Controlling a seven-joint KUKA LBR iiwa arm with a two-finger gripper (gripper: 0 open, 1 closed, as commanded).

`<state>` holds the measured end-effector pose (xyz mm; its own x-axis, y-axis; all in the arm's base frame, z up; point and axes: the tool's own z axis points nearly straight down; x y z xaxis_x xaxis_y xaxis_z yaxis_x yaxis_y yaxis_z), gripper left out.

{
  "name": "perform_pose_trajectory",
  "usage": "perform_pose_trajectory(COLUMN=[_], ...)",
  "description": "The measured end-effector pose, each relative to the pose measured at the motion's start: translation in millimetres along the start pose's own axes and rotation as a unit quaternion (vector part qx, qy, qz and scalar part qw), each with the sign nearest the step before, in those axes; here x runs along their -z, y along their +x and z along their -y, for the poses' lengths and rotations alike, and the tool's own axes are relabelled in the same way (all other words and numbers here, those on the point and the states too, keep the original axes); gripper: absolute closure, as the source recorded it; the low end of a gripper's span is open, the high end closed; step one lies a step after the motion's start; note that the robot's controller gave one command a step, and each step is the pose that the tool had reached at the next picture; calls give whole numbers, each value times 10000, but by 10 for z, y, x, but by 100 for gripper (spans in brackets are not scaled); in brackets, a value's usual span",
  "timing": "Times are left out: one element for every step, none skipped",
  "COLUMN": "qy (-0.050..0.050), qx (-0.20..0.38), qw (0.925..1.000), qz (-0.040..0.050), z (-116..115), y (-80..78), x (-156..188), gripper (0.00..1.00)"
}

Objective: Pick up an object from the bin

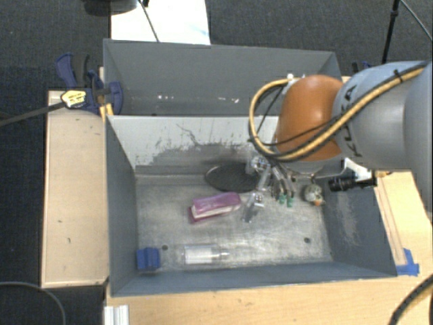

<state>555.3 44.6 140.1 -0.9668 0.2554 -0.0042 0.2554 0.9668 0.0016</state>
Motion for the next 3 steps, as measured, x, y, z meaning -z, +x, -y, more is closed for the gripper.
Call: perform_pose_trajectory(qy=[-20, -9, -12], qx=[-168, -182, -6], qw=[9999, 9998, 10000], qz=[-3, 3, 15], z=[-626, -594, -724], y=[-38, -44, -85], x=[-635, -626, 930], gripper=[0, 100, 100])
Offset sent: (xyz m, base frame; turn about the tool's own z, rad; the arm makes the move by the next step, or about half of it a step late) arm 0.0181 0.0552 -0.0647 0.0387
